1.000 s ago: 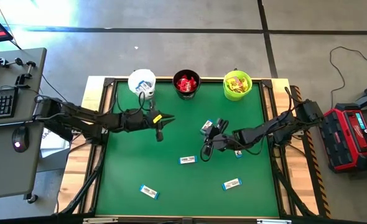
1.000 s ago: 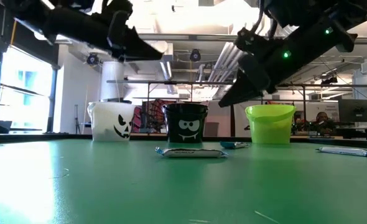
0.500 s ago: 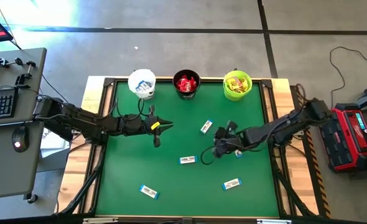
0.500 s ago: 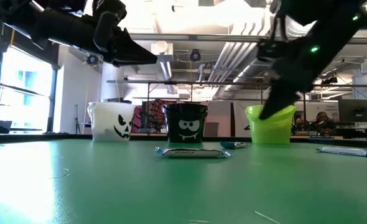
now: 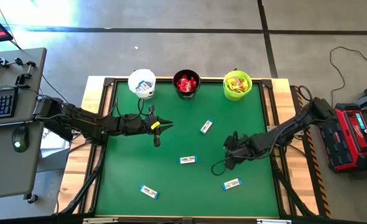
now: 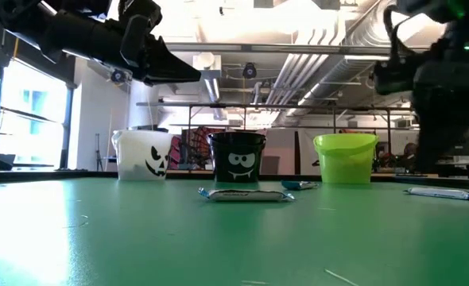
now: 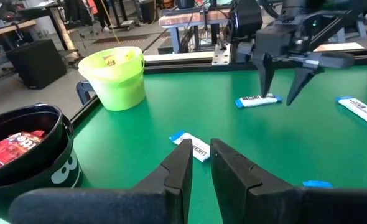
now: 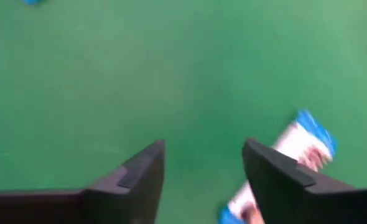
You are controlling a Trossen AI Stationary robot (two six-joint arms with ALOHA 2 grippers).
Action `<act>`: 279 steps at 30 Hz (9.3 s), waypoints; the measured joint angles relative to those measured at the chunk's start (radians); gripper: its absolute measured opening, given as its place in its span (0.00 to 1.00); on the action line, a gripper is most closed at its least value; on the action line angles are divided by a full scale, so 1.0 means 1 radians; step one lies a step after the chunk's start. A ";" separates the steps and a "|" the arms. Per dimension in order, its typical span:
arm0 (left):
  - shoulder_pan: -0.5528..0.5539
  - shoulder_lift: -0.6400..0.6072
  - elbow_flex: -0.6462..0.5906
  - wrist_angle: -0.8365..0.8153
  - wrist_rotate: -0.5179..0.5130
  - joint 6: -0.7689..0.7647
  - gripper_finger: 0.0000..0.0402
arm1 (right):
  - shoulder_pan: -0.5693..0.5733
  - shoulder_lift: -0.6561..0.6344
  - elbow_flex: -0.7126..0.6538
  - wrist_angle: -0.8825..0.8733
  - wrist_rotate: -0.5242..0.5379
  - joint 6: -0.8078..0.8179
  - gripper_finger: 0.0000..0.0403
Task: Sort candy by brand, put in halloween buckets
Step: Put the white chocolate bar into the white bucket
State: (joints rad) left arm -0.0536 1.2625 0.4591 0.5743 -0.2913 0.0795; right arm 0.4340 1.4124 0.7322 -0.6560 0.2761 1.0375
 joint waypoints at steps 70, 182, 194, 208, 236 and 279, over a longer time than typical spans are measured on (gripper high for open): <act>0.001 0.000 0.000 -0.032 0.000 -0.024 0.12 | 0.272 0.218 0.222 -0.368 0.305 -0.204 0.00; -0.111 0.446 0.407 -0.285 0.153 -0.205 0.53 | 0.045 0.426 0.254 0.280 0.162 -0.165 0.21; -0.111 0.446 0.407 -0.287 0.159 -0.164 0.53 | 0.044 0.405 0.283 0.262 0.160 -0.234 0.14; -0.111 0.446 0.407 -0.295 0.159 -0.154 0.53 | 0.089 0.402 0.286 0.135 0.115 -0.252 0.20; -0.015 0.629 0.517 -0.381 0.499 -0.375 0.52 | 0.024 0.408 0.332 0.062 0.054 -0.333 0.36; 0.073 0.762 0.652 -0.427 0.690 -0.797 0.52 | 0.050 0.324 0.325 -0.056 -0.027 -0.449 0.00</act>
State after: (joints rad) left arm 0.0193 2.0248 1.1107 0.1472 0.3988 -0.7179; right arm 0.4835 1.7367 1.0576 -0.7117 0.2491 0.5889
